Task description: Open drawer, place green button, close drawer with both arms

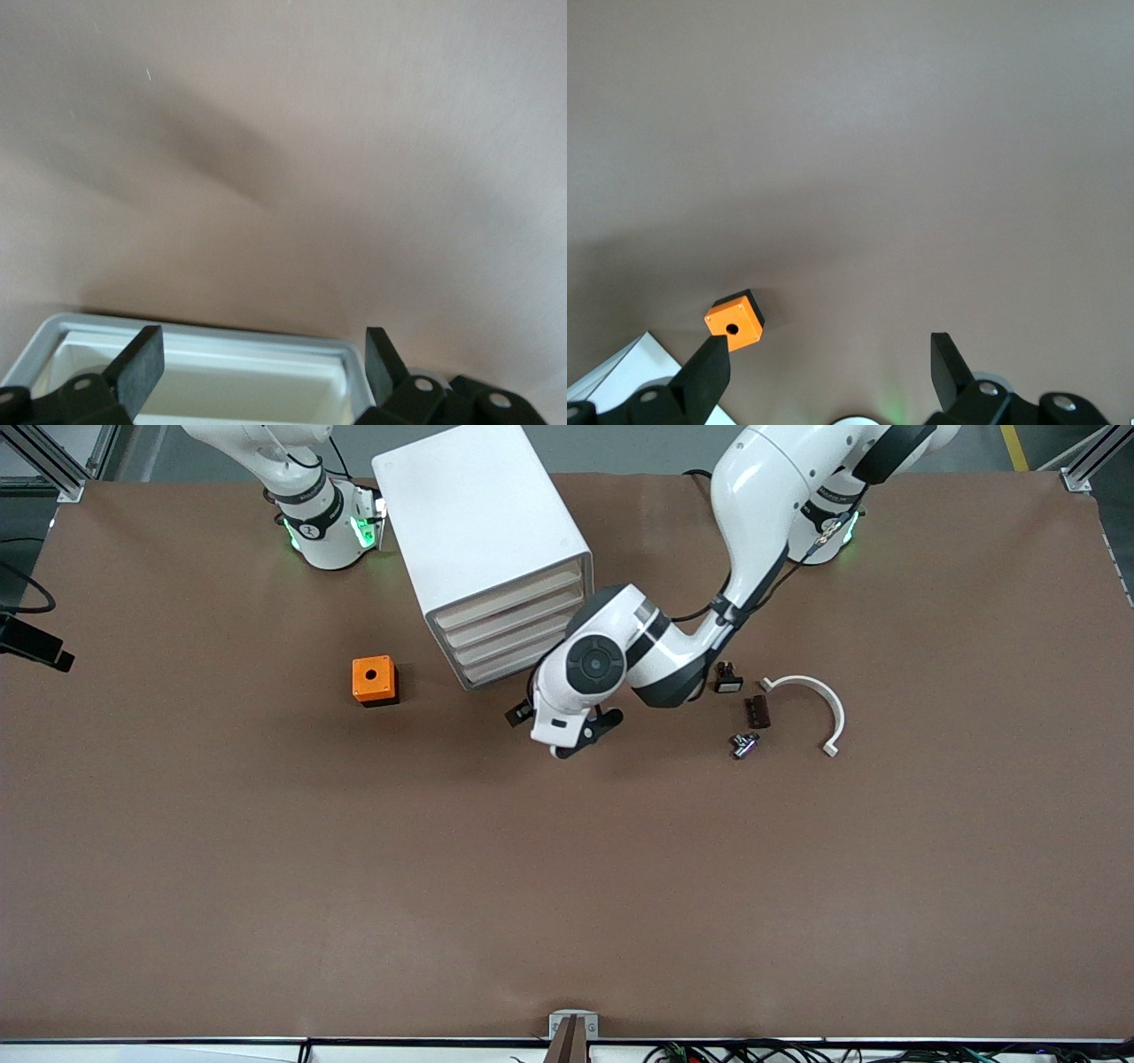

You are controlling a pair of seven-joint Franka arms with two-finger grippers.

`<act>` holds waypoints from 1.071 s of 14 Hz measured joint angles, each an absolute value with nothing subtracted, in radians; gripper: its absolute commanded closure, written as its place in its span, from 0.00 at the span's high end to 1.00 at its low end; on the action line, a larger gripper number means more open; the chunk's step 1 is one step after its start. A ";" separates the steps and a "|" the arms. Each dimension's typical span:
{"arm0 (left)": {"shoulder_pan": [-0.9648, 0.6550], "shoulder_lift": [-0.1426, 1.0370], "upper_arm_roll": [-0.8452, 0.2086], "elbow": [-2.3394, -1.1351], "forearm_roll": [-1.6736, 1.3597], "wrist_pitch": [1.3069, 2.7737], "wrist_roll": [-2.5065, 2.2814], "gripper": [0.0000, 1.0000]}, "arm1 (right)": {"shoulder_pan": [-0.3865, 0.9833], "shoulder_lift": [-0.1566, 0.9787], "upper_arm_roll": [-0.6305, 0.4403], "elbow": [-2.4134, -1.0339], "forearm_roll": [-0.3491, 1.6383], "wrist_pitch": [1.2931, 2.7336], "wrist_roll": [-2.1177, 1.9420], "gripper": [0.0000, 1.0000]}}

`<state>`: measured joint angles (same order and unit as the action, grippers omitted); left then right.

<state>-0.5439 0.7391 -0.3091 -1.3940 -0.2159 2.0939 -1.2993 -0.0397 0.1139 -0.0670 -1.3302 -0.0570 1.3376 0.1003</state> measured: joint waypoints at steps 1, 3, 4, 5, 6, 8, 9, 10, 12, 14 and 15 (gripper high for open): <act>-0.523 0.735 -0.309 -1.394 -0.215 2.094 -1.299 1.00 | -0.040 0.113 -0.067 -1.327 -0.052 1.323 0.100 1.00; -0.492 0.734 -0.308 -1.395 -0.214 2.094 -1.299 1.00 | -0.040 0.110 -0.067 -1.323 -0.038 1.312 0.100 1.00; -0.481 0.734 -0.308 -1.395 -0.212 2.094 -1.299 1.00 | -0.040 0.106 -0.067 -1.321 -0.034 1.310 0.100 1.00; -0.472 0.734 -0.308 -1.395 -0.206 2.094 -1.299 1.00 | -0.040 0.099 -0.067 -1.320 -0.031 1.306 0.100 1.00; -0.461 0.734 -0.307 -1.395 -0.196 2.094 -1.299 1.00 | -0.040 0.092 -0.067 -1.320 -0.030 1.293 0.101 1.00; -0.436 0.734 -0.306 -1.395 -0.157 2.094 -1.299 1.00 | -0.040 0.083 -0.068 -1.320 -0.030 1.267 0.101 1.00; -0.423 0.734 -0.306 -1.395 -0.143 2.094 -1.299 1.00 | -0.042 0.081 -0.069 -1.320 -0.030 1.254 0.100 1.00; -0.415 0.734 -0.306 -1.395 -0.137 2.094 -1.299 1.00 | -0.042 0.081 -0.069 -1.320 -0.030 1.238 0.100 1.00; -0.398 0.734 -0.306 -1.395 -0.133 2.094 -1.299 1.00 | -0.042 0.081 -0.069 -1.320 -0.030 1.230 0.100 1.00; -0.373 0.734 -0.306 -1.395 -0.131 2.094 -1.299 1.00 | -0.042 0.078 -0.069 -1.320 -0.029 1.238 0.100 1.00; -0.361 0.734 -0.306 -1.395 -0.129 2.094 -1.298 1.00 | -0.042 0.074 -0.069 -1.320 -0.027 1.241 0.100 1.00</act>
<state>-0.3609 0.7338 -0.3057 -1.3949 -0.1295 2.0937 -1.2979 -0.0425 0.0742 -0.0691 -1.3200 -0.0275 1.2410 0.0998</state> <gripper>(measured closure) 0.000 0.000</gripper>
